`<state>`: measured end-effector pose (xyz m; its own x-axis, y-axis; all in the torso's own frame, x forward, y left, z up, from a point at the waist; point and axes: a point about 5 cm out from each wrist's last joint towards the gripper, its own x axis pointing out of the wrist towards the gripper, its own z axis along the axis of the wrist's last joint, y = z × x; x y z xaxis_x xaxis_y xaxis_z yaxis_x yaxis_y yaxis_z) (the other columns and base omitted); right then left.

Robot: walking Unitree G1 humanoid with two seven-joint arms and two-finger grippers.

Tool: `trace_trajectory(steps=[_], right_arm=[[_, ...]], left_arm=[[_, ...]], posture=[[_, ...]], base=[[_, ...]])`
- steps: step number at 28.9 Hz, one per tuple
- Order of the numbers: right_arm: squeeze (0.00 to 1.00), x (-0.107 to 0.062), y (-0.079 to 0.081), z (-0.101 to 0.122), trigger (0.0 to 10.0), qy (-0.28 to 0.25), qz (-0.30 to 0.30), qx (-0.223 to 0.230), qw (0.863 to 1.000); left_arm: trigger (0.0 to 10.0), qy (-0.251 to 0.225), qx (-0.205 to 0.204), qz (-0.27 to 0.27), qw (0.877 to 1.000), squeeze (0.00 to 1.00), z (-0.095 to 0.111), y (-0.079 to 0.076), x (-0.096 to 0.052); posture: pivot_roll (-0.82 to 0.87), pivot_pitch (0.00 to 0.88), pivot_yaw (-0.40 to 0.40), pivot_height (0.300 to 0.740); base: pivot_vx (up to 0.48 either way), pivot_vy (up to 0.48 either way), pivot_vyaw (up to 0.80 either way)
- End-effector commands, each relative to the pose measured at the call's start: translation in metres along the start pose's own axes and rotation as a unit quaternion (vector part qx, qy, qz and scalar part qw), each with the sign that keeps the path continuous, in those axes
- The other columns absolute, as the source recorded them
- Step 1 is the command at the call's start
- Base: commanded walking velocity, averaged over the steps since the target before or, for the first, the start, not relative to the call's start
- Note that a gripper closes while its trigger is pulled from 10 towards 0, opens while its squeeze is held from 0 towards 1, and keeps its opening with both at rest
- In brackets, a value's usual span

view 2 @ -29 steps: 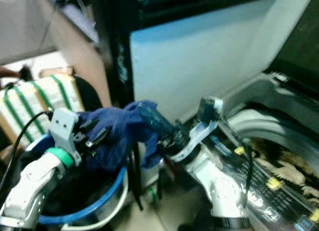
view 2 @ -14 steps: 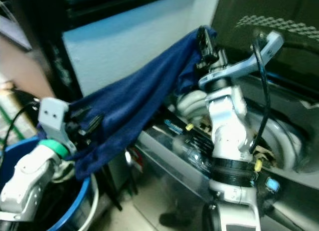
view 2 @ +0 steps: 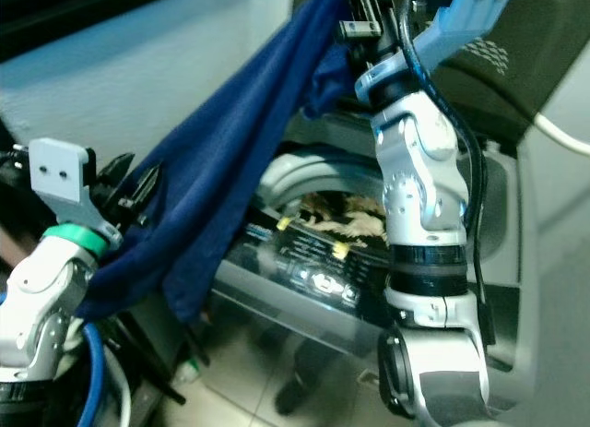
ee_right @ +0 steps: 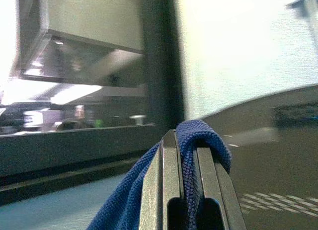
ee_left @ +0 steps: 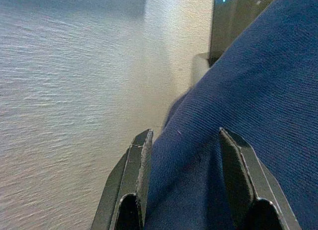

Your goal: Clothes washing

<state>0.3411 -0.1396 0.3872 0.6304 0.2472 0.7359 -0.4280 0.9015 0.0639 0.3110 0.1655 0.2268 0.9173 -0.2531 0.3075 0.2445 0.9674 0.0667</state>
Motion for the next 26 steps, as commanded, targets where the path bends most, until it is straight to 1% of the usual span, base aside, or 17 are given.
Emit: trace_trajectory(steps=[1, 3, 5, 7, 8, 11, 19, 21, 22, 26], right_arm=[[0.00, 0.008, -0.001, 0.017, 10.0, -0.039, -0.008, -0.012, 0.999], [0.00, 0.018, 0.001, 0.025, 10.0, -0.051, -0.011, -0.014, 0.999], [0.00, 0.018, 0.001, 0.025, 10.0, -0.051, -0.011, -0.014, 0.999], [0.00, 0.025, 0.006, 0.026, 10.0, -0.055, 0.002, -0.015, 0.998], [0.00, 0.025, 0.006, 0.026, 10.0, -0.055, 0.002, -0.015, 0.998], [0.00, 0.028, 0.013, 0.018, 10.0, -0.042, 0.021, -0.020, 0.999], [0.00, 0.031, 0.015, 0.011, 10.0, -0.029, 0.024, -0.018, 0.999], [0.00, 0.032, 0.017, 0.005, 10.0, -0.016, 0.031, -0.017, 0.999], [0.00, 0.031, 0.018, 0.002, 10.0, -0.010, 0.035, -0.017, 0.999], [0.00, 0.029, 0.025, -0.009, 10.0, 0.013, 0.050, -0.011, 0.999]], left_arm=[[10.0, 0.001, -0.001, -0.002, 1.000, 0.00, 0.000, -0.002, 0.000], [10.0, 0.000, -0.003, 0.003, 1.000, 0.00, 0.000, -0.002, 0.001], [10.0, 0.000, -0.003, 0.003, 1.000, 0.00, 0.000, -0.002, 0.001], [10.0, -0.002, -0.008, 0.007, 1.000, 0.00, 0.000, -0.003, 0.002], [10.0, -0.002, -0.008, 0.007, 1.000, 0.00, 0.000, -0.003, 0.002], [10.0, -0.003, -0.013, 0.012, 1.000, 0.00, 0.001, -0.004, 0.002], [10.0, -0.004, -0.011, 0.019, 1.000, 0.00, 0.003, 0.000, 0.000], [10.0, -0.006, -0.011, 0.021, 1.000, 0.00, 0.004, 0.000, 0.001], [10.0, -0.006, -0.012, 0.022, 1.000, 0.00, 0.004, 0.000, 0.001], [10.0, -0.008, -0.013, 0.022, 1.000, 0.00, 0.004, -0.002, 0.000]], posture=[[0.06, 0.006, 0.023, 0.740], [0.06, 0.006, 0.023, 0.740], [0.06, 0.006, 0.023, 0.740], [0.05, 0.003, 0.010, 0.740], [0.05, 0.003, 0.010, 0.740], [0.06, 0.002, 0.001, 0.740], [0.06, 0.002, 0.001, 0.740], [0.06, 0.002, 0.001, 0.740], [0.06, 0.000, -0.018, 0.740], [0.06, 0.000, -0.021, 0.740]], base=[[0.000, 0.000, -0.80], [0.000, 0.000, -0.80], [0.000, 0.000, -0.80], [0.000, 0.000, -0.80], [0.000, 0.000, -0.80], [0.000, 0.000, -0.80], [0.000, 0.000, -0.80], [0.000, 0.000, -0.80], [0.000, 0.000, -0.80], [0.000, 0.000, -0.80]])
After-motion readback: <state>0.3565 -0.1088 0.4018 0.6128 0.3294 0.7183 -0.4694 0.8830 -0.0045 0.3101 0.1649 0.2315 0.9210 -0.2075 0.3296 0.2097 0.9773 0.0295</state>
